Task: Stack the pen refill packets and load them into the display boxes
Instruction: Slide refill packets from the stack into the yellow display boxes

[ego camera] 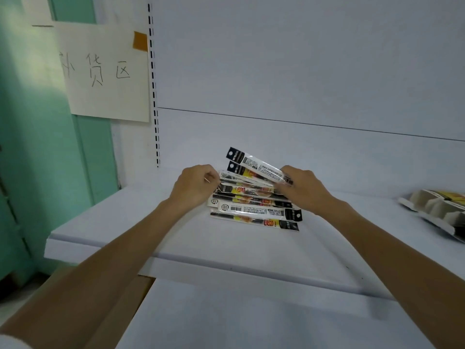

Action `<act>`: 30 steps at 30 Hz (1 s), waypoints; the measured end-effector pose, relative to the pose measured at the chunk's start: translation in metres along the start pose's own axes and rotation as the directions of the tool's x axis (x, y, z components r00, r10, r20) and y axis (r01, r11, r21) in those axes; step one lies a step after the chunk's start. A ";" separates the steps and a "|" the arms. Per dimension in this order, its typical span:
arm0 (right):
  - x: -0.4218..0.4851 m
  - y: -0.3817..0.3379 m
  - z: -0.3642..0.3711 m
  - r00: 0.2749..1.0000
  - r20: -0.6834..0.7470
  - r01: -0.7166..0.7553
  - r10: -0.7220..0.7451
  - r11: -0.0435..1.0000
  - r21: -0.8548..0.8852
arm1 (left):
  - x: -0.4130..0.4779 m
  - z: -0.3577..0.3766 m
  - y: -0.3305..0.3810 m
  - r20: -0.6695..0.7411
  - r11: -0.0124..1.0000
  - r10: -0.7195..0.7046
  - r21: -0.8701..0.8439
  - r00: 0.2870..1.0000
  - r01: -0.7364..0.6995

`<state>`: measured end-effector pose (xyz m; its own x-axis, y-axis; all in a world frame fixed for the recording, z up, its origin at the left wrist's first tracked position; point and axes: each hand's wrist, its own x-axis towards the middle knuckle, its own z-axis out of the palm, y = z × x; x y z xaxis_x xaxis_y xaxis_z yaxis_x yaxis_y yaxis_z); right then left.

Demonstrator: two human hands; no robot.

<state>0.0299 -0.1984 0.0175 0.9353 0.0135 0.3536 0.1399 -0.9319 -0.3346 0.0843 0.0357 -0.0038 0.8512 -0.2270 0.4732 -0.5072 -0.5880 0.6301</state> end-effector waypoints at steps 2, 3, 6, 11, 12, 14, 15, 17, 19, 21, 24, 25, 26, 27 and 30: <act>-0.002 -0.001 0.001 0.999 0.047 -0.018 0.019 1.000 -0.018 | -0.005 0.002 -0.003 0.064 0.999 -0.005 0.038 0.998 0.003; -0.002 0.000 0.003 0.996 0.077 -0.029 0.032 0.999 -0.045 | -0.008 0.004 -0.004 0.083 0.999 -0.002 0.054 0.997 -0.003; -0.003 0.001 0.012 0.991 0.102 -0.075 0.090 0.986 -0.146 | -0.017 0.005 -0.006 0.107 0.994 0.022 0.107 0.994 -0.034; -0.003 0.001 0.011 0.997 -0.036 -0.077 0.070 0.967 -0.241 | -0.024 -0.003 -0.009 0.123 0.989 0.051 0.135 0.991 -0.067; -0.003 0.001 0.010 0.998 -0.038 -0.062 0.054 0.963 -0.263 | -0.025 -0.005 -0.010 0.117 0.988 0.050 0.137 0.992 -0.066; -0.003 0.001 0.007 0.999 -0.033 -0.034 0.026 0.967 -0.254 | -0.028 -0.007 -0.012 0.106 0.987 0.048 0.151 0.993 -0.064; -0.003 0.001 0.005 0.999 -0.036 -0.033 0.026 0.976 -0.216 | -0.030 -0.007 -0.013 0.102 0.986 0.046 0.156 0.994 -0.062; -0.004 0.000 0.003 0.998 -0.058 -0.044 0.036 0.989 -0.139 | -0.032 -0.006 -0.015 0.091 0.986 0.041 0.160 0.995 -0.055; -0.007 0.000 0.005 0.997 -0.076 -0.035 0.028 0.994 -0.100 | -0.033 -0.004 -0.014 0.066 0.982 0.046 0.178 0.997 -0.057; -0.011 -0.003 0.005 0.996 -0.092 -0.010 0.002 0.996 -0.092 | -0.033 0.001 -0.010 -0.015 0.967 0.113 0.231 0.994 -0.106; -0.014 -0.007 0.006 0.995 -0.085 0.038 -0.047 0.993 -0.111 | -0.034 0.005 0.004 -0.157 0.897 0.340 0.352 0.927 -0.269; -0.014 -0.008 0.006 0.996 -0.073 0.048 -0.056 0.993 -0.108 | -0.033 0.007 0.009 -0.160 0.851 0.436 0.395 0.886 -0.347; -0.014 -0.010 0.006 0.996 -0.064 0.056 -0.063 0.994 -0.099 | -0.032 0.008 0.012 -0.153 0.802 0.512 0.438 0.845 -0.407; -0.014 -0.010 0.005 0.996 -0.057 0.057 -0.062 0.995 -0.085 | -0.031 0.010 0.013 -0.146 0.767 0.554 0.471 0.819 -0.435; -0.016 -0.010 0.002 0.996 -0.061 0.057 -0.061 0.996 -0.064 | -0.027 0.013 0.016 -0.220 0.753 0.571 0.524 0.791 -0.398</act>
<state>0.0143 -0.1880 0.0133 0.9034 0.0482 0.4260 0.1722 -0.9508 -0.2575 0.0548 0.0225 -0.0150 0.3541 -0.3442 0.8696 -0.6496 -0.7595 -0.0361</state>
